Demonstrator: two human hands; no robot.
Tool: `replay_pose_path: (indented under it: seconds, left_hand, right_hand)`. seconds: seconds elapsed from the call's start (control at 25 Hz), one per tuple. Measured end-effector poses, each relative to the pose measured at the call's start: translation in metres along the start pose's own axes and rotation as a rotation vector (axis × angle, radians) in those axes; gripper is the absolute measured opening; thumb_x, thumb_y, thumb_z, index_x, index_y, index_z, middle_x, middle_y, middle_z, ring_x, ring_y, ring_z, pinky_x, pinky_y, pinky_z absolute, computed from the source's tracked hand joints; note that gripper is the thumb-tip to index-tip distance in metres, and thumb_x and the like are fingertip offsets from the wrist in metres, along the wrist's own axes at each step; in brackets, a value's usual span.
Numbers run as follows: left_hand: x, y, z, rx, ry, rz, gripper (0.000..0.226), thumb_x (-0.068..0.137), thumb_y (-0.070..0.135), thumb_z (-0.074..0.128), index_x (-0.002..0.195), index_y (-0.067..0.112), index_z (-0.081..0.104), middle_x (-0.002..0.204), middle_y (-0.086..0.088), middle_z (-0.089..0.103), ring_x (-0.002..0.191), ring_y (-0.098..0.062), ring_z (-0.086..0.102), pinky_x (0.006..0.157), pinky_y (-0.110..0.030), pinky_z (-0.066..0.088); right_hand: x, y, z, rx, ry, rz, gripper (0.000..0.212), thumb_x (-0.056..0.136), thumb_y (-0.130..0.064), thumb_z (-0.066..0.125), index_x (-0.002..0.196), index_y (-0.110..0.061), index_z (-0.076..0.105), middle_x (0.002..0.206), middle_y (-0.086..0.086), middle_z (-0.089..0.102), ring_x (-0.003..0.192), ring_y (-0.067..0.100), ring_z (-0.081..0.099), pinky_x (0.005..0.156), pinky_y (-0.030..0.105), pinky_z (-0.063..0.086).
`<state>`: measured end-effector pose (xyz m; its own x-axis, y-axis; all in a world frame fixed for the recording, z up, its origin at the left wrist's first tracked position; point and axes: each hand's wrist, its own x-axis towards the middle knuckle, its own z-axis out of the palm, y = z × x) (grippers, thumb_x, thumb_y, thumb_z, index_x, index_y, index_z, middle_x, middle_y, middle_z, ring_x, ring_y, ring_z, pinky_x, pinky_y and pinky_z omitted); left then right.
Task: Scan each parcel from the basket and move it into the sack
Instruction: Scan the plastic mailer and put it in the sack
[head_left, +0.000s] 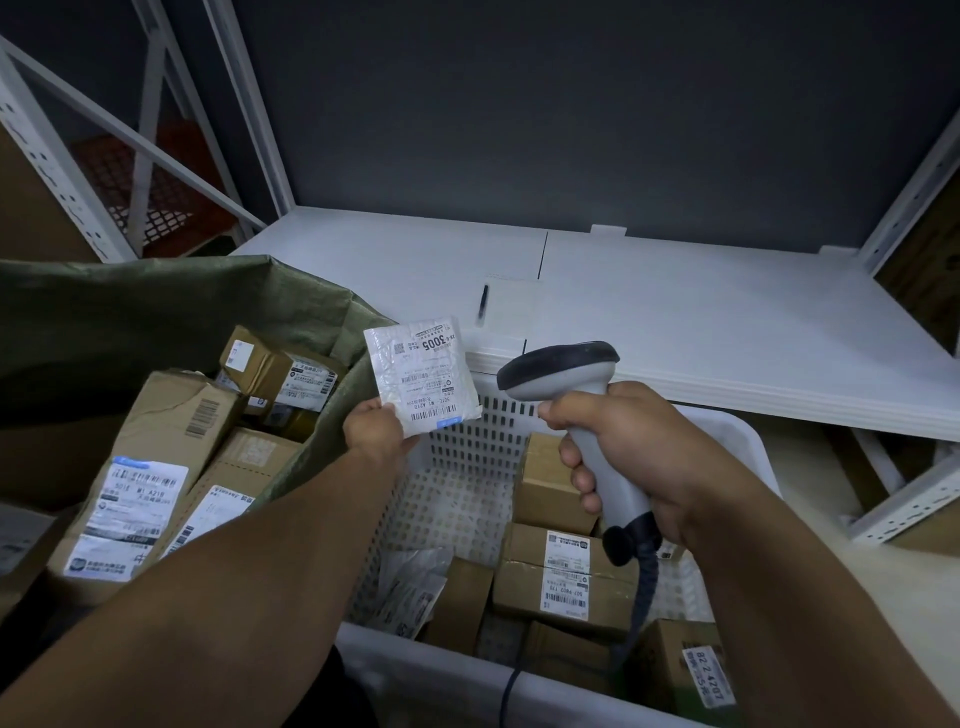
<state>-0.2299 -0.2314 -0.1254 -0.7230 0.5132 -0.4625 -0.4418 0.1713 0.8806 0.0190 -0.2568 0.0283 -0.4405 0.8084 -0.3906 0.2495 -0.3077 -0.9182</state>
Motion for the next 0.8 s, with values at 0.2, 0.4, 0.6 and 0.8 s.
replay_pose_path:
  seconds: [0.2,0.4,0.6,0.8]
  left_hand:
    - [-0.002,0.001,0.003,-0.042,-0.03,-0.03,0.034,0.106,0.002,0.045,0.139,0.0,0.052,0.135,-0.021,0.061,0.114,-0.037,0.066,0.078,-0.038,0.058]
    - [-0.023,0.009,0.007,-0.169,0.002,-0.029,0.027,0.107,0.002,0.044,0.132,0.002,0.055,0.127,-0.019,0.064,0.082,-0.022,0.064,0.061,-0.034,0.056]
    - [-0.044,0.033,0.005,-0.018,0.034,0.039,0.041,0.111,0.037,0.036,0.137,0.009,0.051,0.135,-0.011,0.059,0.103,-0.013,0.062,0.092,-0.025,0.05]
    - [-0.059,0.06,-0.011,0.191,0.165,0.081,0.043,0.111,0.039,0.032,0.149,0.021,0.04,0.131,-0.011,0.057,0.098,-0.006,0.066,0.085,-0.023,0.053]
  right_hand:
    - [-0.001,-0.001,-0.005,0.001,0.024,-0.008,0.015,0.092,-0.018,0.068,0.092,-0.003,0.064,0.06,0.007,0.055,0.045,0.017,0.048,0.044,0.026,0.042]
    - [0.005,-0.003,0.0,0.034,0.055,-0.05,0.016,0.093,-0.018,0.069,0.087,-0.004,0.062,0.061,0.008,0.057,0.044,0.017,0.049,0.044,0.027,0.043]
    - [0.016,-0.009,0.015,0.074,0.056,-0.151,0.006,0.09,-0.007,0.067,0.088,-0.004,0.062,0.064,0.008,0.057,0.047,0.017,0.049,0.046,0.028,0.044]
    - [0.025,-0.016,0.035,0.098,0.019,-0.214,0.014,0.086,0.007,0.06,0.096,-0.003,0.056,0.075,0.014,0.054,0.053,0.019,0.052,0.053,0.033,0.048]
